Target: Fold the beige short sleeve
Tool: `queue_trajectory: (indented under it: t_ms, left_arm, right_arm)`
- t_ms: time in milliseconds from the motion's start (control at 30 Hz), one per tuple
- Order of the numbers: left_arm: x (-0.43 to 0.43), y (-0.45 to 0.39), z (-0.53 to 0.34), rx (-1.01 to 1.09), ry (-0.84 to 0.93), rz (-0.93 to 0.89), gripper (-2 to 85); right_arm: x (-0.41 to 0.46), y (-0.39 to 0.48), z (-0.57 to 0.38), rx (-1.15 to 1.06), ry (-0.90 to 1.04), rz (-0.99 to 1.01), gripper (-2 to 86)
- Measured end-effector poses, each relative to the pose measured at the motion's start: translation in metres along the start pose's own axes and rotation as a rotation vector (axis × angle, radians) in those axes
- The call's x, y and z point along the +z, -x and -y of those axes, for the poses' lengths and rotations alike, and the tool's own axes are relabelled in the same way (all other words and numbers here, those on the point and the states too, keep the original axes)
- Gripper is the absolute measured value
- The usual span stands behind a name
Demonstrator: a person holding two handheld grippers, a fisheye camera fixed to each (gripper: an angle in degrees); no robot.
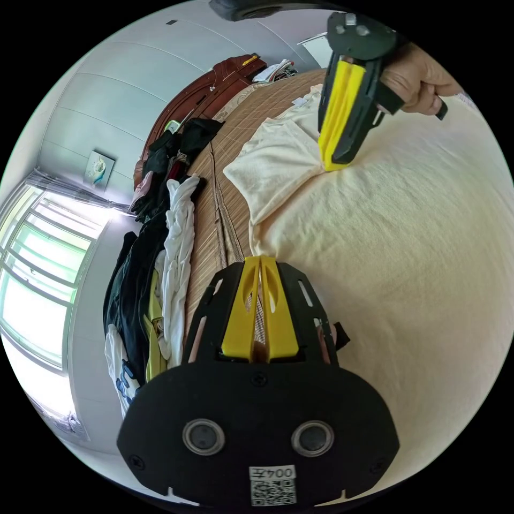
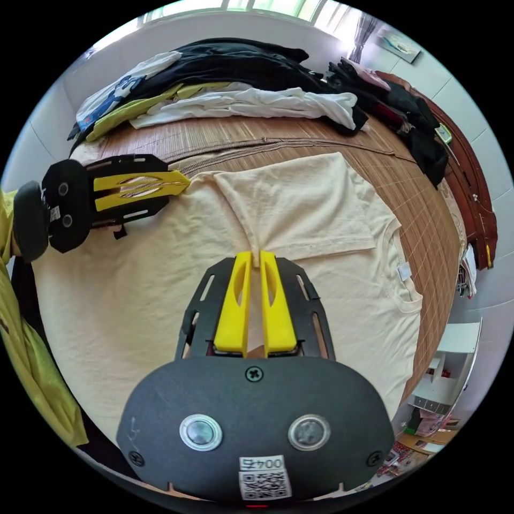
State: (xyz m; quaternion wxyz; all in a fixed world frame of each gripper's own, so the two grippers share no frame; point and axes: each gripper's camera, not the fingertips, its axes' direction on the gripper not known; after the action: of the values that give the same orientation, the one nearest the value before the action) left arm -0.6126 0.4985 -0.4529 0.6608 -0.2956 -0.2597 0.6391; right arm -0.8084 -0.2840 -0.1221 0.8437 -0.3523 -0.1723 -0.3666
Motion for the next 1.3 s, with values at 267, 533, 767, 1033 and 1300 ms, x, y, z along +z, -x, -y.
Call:
queue_trajectory:
  t_ms: [267,533,767,1033,1300]
  left_arm:
    - [-0.008,-0.002,-0.004,0.004,0.001,0.008,0.1]
    - [-0.017,-0.002,-0.009,0.002,0.001,0.006,0.1]
    - [-0.026,-0.002,-0.014,0.000,-0.002,0.014,0.4]
    - [-0.058,-0.011,-0.031,0.034,-0.098,0.321,0.9]
    - [-0.182,0.052,-0.114,-0.209,-0.036,-0.094,0.8]
  right_arm:
    - [-0.045,-0.020,0.031,0.197,-0.191,0.087,1.0]
    - [0.008,0.007,0.111,0.177,-0.066,0.067,3.8]
    - [-0.065,0.011,0.049,0.320,-0.097,0.028,6.7]
    - [-0.157,0.103,-0.219,0.745,0.013,-0.020,6.3]
    - [-0.169,0.200,-0.358,0.838,0.104,-0.147,7.3]
